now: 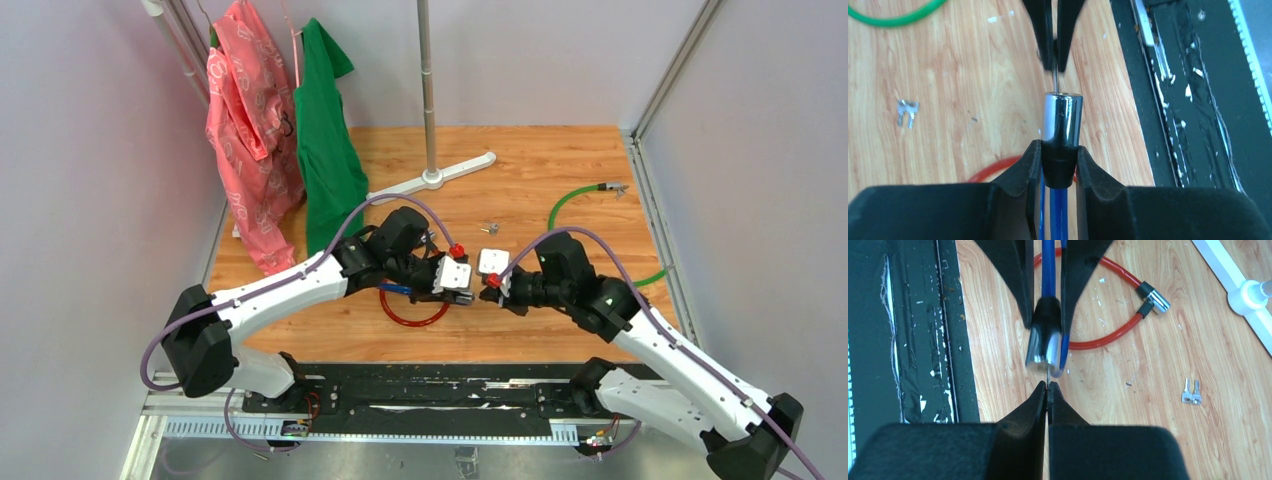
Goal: Lock with the key
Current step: Place the key at the center of the board.
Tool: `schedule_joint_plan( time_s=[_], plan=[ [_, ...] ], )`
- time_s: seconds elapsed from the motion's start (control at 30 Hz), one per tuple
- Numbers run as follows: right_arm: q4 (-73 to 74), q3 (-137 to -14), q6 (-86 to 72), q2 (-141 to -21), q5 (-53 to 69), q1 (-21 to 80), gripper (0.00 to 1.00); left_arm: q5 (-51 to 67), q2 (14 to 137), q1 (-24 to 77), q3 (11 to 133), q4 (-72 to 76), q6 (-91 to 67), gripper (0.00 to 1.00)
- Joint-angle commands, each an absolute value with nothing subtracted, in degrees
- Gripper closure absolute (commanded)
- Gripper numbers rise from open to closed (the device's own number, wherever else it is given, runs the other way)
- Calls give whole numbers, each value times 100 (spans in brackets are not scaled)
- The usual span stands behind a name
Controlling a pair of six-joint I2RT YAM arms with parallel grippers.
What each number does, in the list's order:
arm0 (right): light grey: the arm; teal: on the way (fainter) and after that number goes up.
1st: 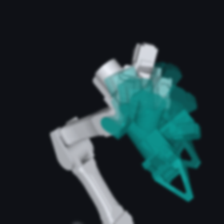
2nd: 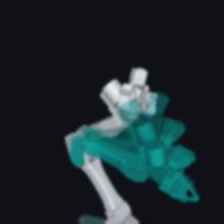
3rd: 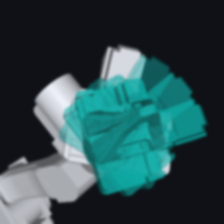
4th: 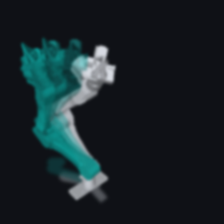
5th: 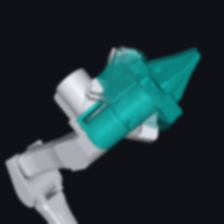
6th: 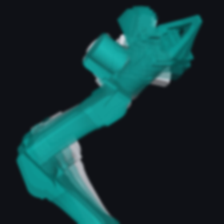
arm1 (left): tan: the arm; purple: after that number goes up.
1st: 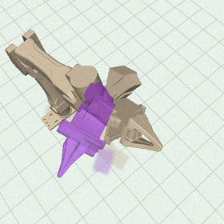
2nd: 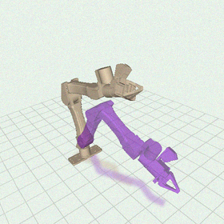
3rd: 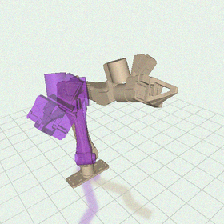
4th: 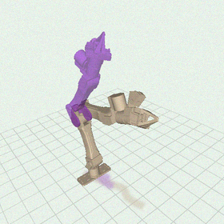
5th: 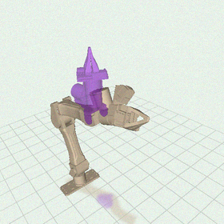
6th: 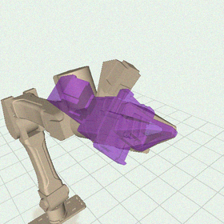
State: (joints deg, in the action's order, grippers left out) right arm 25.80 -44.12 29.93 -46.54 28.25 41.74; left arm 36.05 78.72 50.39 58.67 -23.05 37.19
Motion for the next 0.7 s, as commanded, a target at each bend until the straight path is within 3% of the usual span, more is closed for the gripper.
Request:
schedule_joint_plan(
  time_s=[0.0,0.4,0.67],
  plan=[
    [3493,-4563,3184,-4367,2452,4037,100,2514,7962,4816,5466,-3829,3891,100],
    [3204,-4592,2782,-4429,2234,3948,100,2587,7963,4808,5515,-3683,3776,100],
    [1405,-4020,1432,-4511,938,3793,100,2709,7903,4808,5578,-3532,3566,100]
  ],
)
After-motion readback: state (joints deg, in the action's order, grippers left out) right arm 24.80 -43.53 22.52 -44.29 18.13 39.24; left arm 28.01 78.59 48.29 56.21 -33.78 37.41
